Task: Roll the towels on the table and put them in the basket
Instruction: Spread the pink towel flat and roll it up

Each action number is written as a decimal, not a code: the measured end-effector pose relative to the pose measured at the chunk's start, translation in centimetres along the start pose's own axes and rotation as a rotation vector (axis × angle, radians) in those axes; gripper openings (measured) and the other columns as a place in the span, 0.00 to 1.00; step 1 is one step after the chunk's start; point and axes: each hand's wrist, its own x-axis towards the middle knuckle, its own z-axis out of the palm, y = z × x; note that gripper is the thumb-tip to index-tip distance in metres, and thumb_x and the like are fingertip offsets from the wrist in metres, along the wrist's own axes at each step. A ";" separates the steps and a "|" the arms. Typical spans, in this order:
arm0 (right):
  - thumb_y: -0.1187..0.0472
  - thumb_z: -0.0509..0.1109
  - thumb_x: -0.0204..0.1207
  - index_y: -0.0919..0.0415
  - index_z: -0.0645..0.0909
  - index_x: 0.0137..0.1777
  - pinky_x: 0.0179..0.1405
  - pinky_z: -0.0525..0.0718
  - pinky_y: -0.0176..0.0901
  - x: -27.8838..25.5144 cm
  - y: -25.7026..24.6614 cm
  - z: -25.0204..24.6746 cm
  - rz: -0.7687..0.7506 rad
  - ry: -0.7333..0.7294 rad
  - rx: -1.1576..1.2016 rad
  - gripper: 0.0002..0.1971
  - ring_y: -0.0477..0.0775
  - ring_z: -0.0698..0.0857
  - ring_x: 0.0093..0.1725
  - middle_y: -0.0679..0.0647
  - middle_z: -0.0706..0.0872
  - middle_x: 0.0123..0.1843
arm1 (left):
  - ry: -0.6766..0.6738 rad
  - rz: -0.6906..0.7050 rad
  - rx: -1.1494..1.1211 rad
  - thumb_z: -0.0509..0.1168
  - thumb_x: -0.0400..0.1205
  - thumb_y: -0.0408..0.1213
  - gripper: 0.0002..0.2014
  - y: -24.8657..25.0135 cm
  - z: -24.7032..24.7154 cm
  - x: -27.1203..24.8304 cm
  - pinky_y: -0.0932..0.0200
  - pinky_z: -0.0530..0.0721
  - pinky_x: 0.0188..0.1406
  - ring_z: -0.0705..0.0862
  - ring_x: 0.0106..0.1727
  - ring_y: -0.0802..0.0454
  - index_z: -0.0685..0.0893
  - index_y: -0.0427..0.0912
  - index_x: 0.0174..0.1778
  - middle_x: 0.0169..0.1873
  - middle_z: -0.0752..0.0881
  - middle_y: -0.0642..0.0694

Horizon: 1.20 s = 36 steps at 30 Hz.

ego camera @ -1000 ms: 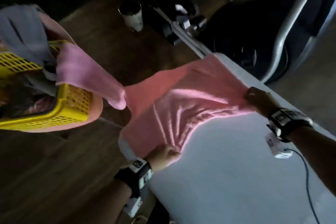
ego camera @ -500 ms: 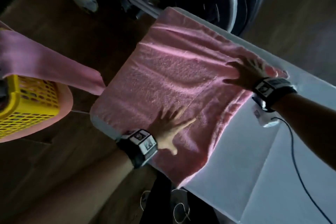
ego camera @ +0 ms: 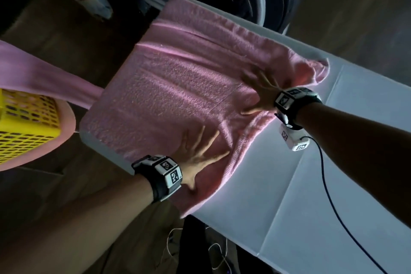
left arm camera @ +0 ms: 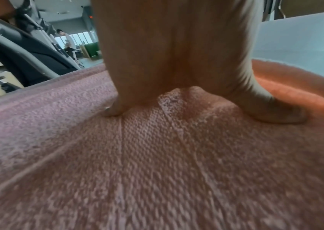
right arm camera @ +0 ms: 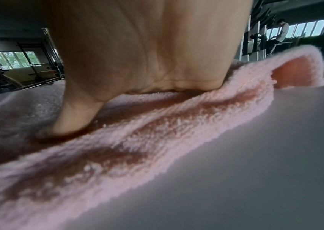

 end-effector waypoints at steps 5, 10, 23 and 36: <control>0.27 0.78 0.51 0.27 0.32 0.78 0.66 0.40 0.86 -6.3 6.1 1.0 0.017 0.009 -0.024 0.65 0.60 0.28 0.81 0.38 0.24 0.81 | 0.019 0.036 0.013 0.81 0.51 0.63 0.73 7.4 -0.7 2.5 0.13 0.47 0.68 0.26 0.76 0.24 0.29 0.68 0.78 0.77 0.20 0.40; 0.26 0.78 0.47 0.27 0.26 0.75 0.64 0.41 0.88 -13.0 15.1 2.7 0.096 -0.009 -0.041 0.69 0.58 0.28 0.81 0.39 0.25 0.81 | 0.037 0.085 -0.048 0.80 0.49 0.66 0.72 17.9 -1.9 6.8 0.14 0.38 0.68 0.24 0.75 0.23 0.35 0.67 0.80 0.76 0.20 0.40; 0.32 0.83 0.45 0.29 0.24 0.75 0.74 0.46 0.81 -29.3 37.7 8.7 0.363 0.026 -0.017 0.74 0.61 0.32 0.82 0.44 0.27 0.83 | 0.001 0.064 -0.127 0.74 0.51 0.74 0.74 46.4 -6.2 18.4 0.10 0.33 0.61 0.23 0.74 0.21 0.25 0.62 0.78 0.75 0.19 0.35; 0.42 0.86 0.48 0.25 0.31 0.76 0.74 0.45 0.81 -38.9 49.2 13.4 0.497 0.084 0.107 0.70 0.68 0.33 0.82 0.45 0.27 0.83 | -0.014 0.077 -0.330 0.78 0.52 0.68 0.78 61.7 -8.2 22.5 0.11 0.31 0.60 0.18 0.70 0.23 0.21 0.55 0.77 0.74 0.17 0.36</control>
